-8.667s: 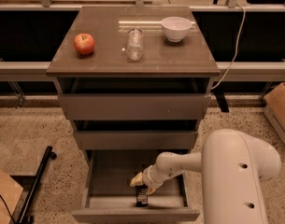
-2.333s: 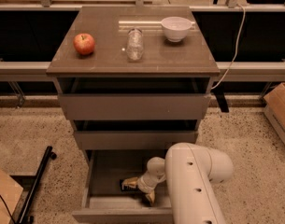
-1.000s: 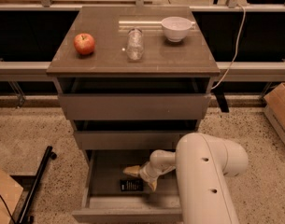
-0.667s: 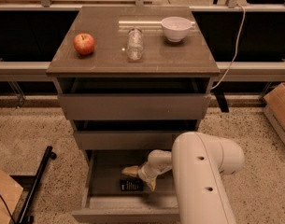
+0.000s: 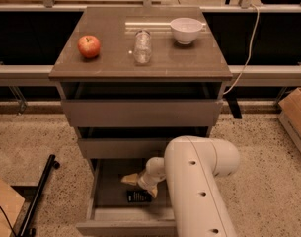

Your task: Pick rxbar chocolate from bottom drawer and place on counter

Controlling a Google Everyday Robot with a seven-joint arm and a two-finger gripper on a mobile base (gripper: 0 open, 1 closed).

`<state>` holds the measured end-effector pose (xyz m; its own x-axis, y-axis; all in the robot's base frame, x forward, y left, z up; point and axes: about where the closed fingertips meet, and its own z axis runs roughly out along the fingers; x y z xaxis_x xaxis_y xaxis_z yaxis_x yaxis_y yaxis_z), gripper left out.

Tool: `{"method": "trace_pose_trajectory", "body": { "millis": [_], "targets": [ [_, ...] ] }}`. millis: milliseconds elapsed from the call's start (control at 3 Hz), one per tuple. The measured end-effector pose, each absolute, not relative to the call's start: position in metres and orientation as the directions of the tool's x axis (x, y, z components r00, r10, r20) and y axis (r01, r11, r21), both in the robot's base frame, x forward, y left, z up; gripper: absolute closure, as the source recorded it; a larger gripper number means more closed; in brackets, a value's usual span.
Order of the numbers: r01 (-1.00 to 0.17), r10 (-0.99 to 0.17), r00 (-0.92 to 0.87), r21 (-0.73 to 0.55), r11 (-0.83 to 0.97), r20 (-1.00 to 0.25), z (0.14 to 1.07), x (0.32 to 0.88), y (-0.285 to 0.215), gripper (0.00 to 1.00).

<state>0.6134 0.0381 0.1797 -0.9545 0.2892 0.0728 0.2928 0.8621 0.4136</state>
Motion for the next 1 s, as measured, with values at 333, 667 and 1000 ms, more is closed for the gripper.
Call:
{"method": "trace_pose_trajectory", "body": {
  "millis": [333,667,1000],
  "targets": [
    [0.297,0.299,-0.953,0.383,0.874,0.056,0.167,0.622,0.046,0.0],
    [0.321,0.311,-0.947,0.336,0.885,0.086,0.144,0.625,0.046,0.0],
    [0.375,0.34,-0.926,0.296,0.878,0.163,0.109,0.616,0.04,0.0]
  ]
}}
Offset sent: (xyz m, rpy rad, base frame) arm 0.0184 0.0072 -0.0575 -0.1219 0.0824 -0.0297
